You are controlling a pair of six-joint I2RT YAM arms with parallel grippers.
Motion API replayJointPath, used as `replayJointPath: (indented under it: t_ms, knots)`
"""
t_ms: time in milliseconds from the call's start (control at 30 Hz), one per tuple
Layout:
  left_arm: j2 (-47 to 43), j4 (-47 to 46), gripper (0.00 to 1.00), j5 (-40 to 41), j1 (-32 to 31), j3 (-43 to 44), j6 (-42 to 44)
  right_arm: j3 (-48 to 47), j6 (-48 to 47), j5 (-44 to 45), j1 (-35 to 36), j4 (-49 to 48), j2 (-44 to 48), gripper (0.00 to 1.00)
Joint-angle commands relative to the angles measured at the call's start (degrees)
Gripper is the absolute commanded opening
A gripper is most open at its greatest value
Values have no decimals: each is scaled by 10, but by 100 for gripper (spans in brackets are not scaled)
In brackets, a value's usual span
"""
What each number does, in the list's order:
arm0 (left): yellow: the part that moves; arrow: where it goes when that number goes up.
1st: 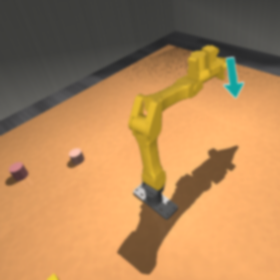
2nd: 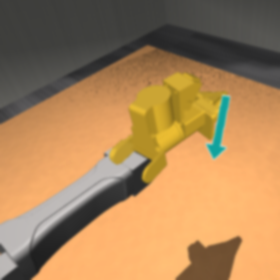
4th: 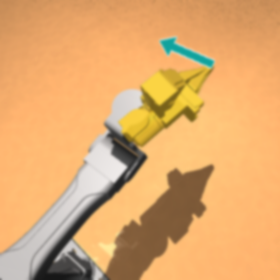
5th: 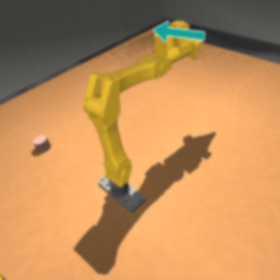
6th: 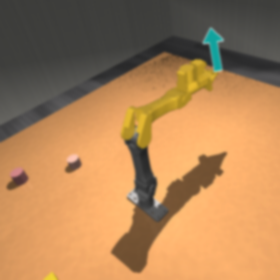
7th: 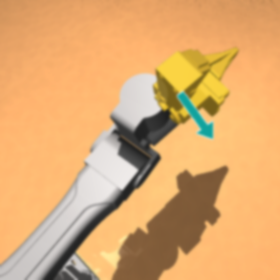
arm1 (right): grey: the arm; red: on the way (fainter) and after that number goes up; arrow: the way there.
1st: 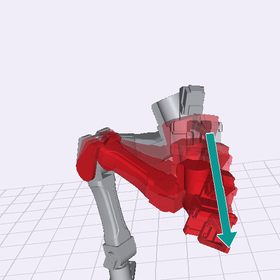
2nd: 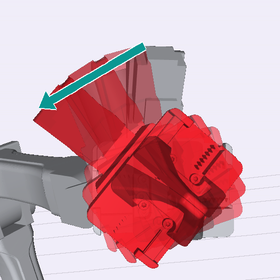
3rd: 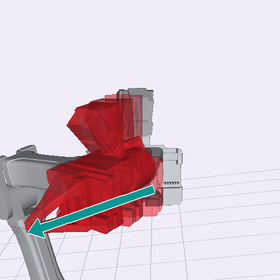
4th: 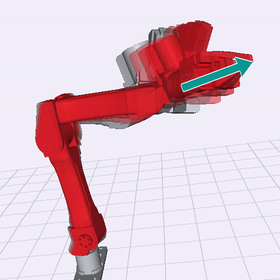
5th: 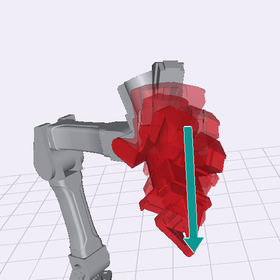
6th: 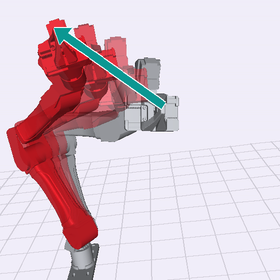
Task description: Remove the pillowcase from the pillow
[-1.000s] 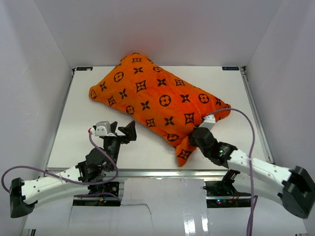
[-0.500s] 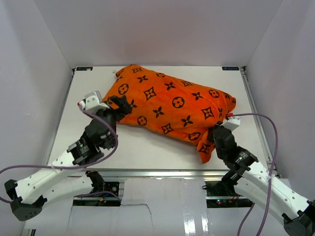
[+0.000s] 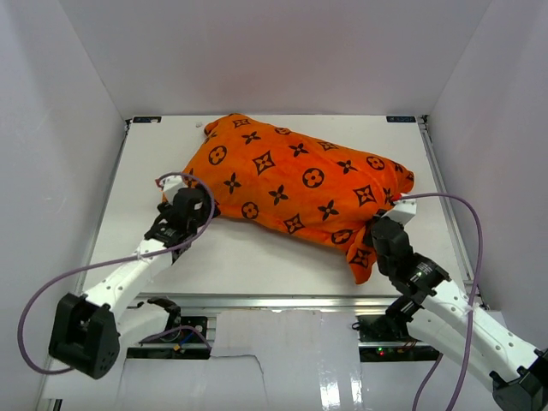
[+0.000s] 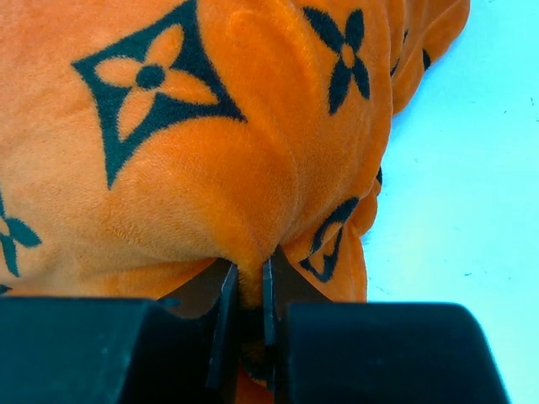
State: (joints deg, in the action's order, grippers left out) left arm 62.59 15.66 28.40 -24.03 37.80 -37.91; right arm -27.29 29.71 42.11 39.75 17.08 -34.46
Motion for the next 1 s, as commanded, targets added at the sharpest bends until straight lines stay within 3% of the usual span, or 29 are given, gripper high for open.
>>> replayJointPath:
  t_ms: [0, 100, 200, 300, 433, 600, 633, 667, 700, 733, 800, 900, 967]
  knots:
    - [-72, -158, 98, -141, 111, -73, -20, -36, -13, 13, -5, -42, 12, 8]
    - [-98, -258, 98, -248, 193, -137, -68, -36, -22, -6, -5, -48, 26, 8]
    - [-92, -374, 98, -312, 216, -169, -47, -32, -38, -51, -5, -58, 37, 8]
    - [-33, -383, 98, -322, 224, -118, -9, -31, -41, -63, -5, -58, 43, 8]
    - [92, -489, 98, -448, 267, -102, -16, -28, -48, -82, -5, -71, 50, 8]
    - [257, -499, 98, -523, 266, -24, -4, -35, -55, -87, -6, -75, 26, 8]
    - [291, -500, 93, -520, 267, -18, -15, -35, -55, -91, -6, -78, 21, 8]
    - [300, -505, 78, -516, 267, -15, -19, -36, -55, -91, -6, -80, 12, 8]
    - [303, -513, 51, -500, 267, -14, -21, -36, -54, -91, -6, -82, 6, 8]
    - [305, -513, 1, -492, 267, -10, -29, -38, -55, -90, -6, -82, 0, 8]
    - [290, -513, 0, -471, 268, -19, -41, -41, -56, -85, -7, -86, -13, 8]
    - [198, -519, 0, -439, 262, -54, -68, -44, -64, -84, -8, -91, -18, 8]
    - [76, -509, 0, -397, 253, -85, -75, -54, -74, -77, -9, -90, -18, 8]
